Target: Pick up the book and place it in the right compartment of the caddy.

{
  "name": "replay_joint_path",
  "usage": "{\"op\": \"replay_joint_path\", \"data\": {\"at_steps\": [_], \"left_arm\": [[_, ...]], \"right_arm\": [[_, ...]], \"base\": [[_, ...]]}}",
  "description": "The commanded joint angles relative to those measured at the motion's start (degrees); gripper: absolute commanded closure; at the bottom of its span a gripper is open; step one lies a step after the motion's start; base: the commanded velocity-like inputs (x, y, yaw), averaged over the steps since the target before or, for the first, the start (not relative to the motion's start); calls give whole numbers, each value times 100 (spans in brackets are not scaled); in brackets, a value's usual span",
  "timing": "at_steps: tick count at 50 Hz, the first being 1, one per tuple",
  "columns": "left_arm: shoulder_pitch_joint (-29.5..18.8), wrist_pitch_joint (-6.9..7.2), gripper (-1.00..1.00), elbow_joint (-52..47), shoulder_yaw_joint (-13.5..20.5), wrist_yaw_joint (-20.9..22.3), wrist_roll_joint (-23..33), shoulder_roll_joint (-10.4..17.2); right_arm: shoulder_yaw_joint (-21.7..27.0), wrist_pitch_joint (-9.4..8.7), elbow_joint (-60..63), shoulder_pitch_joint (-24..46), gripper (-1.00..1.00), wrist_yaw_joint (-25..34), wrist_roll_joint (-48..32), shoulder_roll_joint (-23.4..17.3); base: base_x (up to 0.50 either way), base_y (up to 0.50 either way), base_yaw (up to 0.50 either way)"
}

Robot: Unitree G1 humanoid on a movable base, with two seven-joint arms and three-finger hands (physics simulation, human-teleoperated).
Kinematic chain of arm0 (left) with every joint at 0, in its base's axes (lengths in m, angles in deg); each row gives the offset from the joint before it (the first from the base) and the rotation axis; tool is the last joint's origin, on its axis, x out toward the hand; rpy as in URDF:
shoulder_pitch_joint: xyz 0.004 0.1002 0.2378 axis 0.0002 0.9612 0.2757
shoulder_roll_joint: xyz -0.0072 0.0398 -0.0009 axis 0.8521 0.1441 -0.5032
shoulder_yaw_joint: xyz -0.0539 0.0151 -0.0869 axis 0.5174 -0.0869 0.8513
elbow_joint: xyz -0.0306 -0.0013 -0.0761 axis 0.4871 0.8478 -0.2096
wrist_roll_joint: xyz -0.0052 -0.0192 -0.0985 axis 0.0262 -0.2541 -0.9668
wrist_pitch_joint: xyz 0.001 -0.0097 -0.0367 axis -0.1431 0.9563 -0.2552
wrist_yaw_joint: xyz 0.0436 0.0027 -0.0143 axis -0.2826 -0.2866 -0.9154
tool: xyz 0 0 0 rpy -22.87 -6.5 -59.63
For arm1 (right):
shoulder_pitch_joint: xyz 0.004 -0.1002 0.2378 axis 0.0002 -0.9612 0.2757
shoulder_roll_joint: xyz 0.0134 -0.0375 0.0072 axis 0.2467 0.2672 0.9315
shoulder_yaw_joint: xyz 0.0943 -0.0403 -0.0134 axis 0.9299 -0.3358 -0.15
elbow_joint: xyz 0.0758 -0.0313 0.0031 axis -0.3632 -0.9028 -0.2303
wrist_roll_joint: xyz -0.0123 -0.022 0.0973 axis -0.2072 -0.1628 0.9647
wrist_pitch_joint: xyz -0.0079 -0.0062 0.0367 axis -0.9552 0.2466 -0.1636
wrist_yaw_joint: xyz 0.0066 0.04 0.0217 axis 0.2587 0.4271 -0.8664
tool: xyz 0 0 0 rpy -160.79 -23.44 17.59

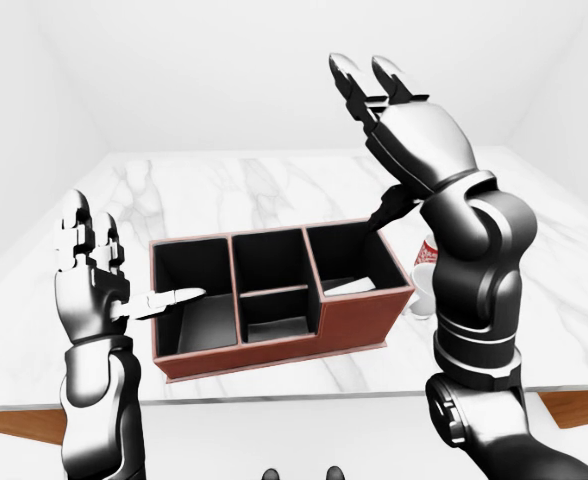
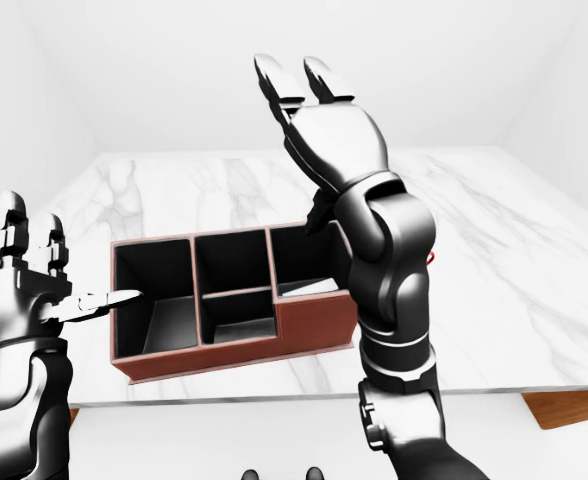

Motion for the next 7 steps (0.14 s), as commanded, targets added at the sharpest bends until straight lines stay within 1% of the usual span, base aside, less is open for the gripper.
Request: {"op": "replay_joint_path", "data": {"at_steps": [1, 7], "left_arm": [[-25, 0, -100, 91, -43, -49, 54, -17], [-20, 0, -100, 66, -36, -51, 43, -12]], "right_arm": [[-36, 0, 41, -59, -100, 0, 151, -5], [-44, 0, -11, -136, -100, 0, 129, -11]], "base": [[0, 0, 0], [0, 0, 0]]}}
